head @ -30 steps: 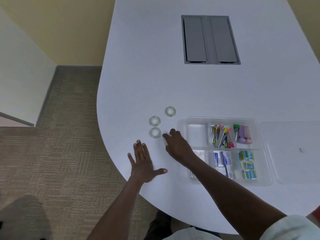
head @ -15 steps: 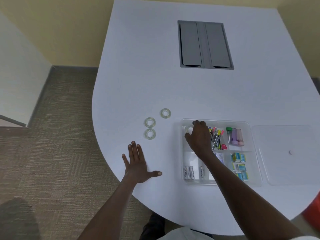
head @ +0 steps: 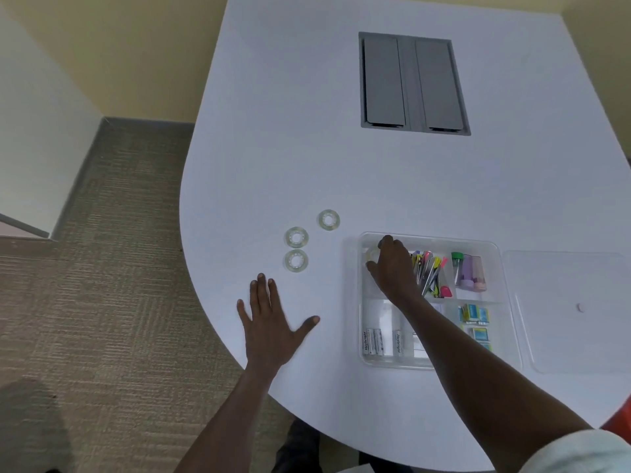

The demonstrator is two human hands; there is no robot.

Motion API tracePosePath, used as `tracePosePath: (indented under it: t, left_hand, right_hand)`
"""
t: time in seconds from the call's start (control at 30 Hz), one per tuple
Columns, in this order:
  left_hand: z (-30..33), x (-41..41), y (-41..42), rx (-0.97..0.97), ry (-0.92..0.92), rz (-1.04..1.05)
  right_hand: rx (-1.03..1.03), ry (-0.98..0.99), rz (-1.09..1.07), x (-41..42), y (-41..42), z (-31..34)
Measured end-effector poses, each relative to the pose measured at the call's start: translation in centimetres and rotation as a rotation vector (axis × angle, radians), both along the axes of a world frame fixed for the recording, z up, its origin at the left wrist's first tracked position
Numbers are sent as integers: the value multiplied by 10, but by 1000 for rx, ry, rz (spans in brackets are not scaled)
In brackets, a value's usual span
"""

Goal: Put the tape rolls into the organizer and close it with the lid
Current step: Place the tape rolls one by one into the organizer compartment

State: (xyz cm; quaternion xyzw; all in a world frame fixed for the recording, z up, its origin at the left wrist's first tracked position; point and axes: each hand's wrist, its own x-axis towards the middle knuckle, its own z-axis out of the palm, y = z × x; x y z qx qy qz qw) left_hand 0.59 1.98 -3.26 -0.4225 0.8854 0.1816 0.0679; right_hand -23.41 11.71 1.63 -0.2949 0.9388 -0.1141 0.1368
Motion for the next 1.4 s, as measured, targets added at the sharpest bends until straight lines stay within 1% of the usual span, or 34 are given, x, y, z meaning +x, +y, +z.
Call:
tracePosePath:
  t: [0.17, 0.43, 0.5, 0.57, 0.63, 0.67, 0.73, 0.77, 0.83, 0.93, 1.07, 1.23, 1.4]
  left_hand:
    - [-3, -2, -2, -84, 73, 32]
    - [-6, -2, 0, -105, 66, 40]
    - [-6, -2, 0, -109, 73, 42]
    - [-6, -3, 0, -111, 73, 44]
    - [-5, -3, 0, -108, 69, 47]
    - [-5, -4, 0, -107, 64, 48]
    - [-5, -3, 0, -105, 65, 50]
    - [-5, -3, 0, -105, 71, 54]
    - [-5, -3, 0, -105, 75, 59]
    - [-6, -3, 0, -118, 64, 64]
    - [-7, -3, 0, -128, 77, 69]
    - [-7, -2, 1, -142, 85, 72]
    - [-6, -3, 1, -147, 82, 73]
  right_hand:
    - [-21, -5, 18, -1, 3, -2]
    - [-54, -39, -3, -1, 2, 0]
    - [-69, -14, -27, 1, 2, 6]
    - [-165, 67, -84, 6, 0, 16]
    - [-325, 163, -94, 15, -7, 29]
    - [-394, 196, -55, 21, -14, 34]
    - [-459, 189, 91, 33, -29, 36]
    - [-454, 166, 186, 40, -36, 34]
    - [-369, 118, 365, 53, -48, 25]
    - [-182, 69, 494, 66, -58, 10]
    - [-65, 55, 493, 72, -65, -4]
    - [-66, 85, 357, 80, -78, -9]
    - [-18, 106, 306, 86, -88, -10]
